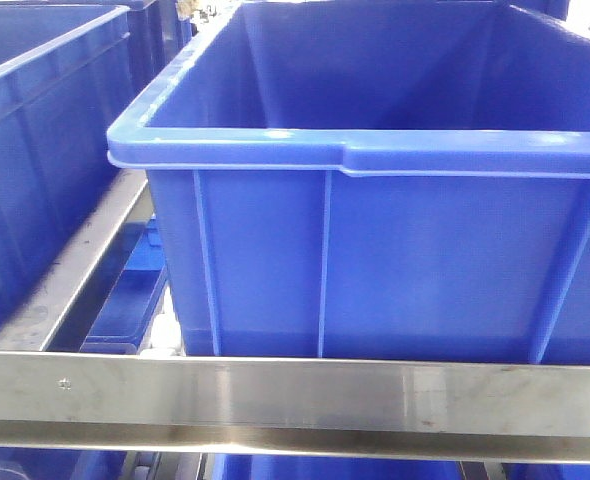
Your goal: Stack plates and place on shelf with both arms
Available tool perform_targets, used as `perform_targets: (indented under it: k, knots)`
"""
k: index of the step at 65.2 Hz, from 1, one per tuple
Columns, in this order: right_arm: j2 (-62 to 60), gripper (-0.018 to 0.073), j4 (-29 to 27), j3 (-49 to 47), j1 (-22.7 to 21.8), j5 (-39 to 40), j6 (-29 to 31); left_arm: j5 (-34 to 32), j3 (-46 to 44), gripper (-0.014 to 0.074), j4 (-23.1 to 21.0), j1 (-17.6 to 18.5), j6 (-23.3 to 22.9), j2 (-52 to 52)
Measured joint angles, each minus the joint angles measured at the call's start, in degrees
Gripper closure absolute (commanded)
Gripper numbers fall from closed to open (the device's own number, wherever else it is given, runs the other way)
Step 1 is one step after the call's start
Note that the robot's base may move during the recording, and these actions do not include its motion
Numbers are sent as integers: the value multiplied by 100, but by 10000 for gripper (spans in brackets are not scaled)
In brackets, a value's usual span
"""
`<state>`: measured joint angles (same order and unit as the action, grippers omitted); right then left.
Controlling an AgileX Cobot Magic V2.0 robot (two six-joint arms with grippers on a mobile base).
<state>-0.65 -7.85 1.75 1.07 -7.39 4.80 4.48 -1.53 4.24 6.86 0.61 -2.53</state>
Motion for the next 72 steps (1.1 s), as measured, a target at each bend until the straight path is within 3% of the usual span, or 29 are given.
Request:
perform_targets:
  k: [16,72]
  knots:
    - [0,510,2,0,0,0,0,-56,196,514,-278,0,0,279]
    - [0,510,2,0,0,0,0,-56,196,514,-308,-36,0,279]
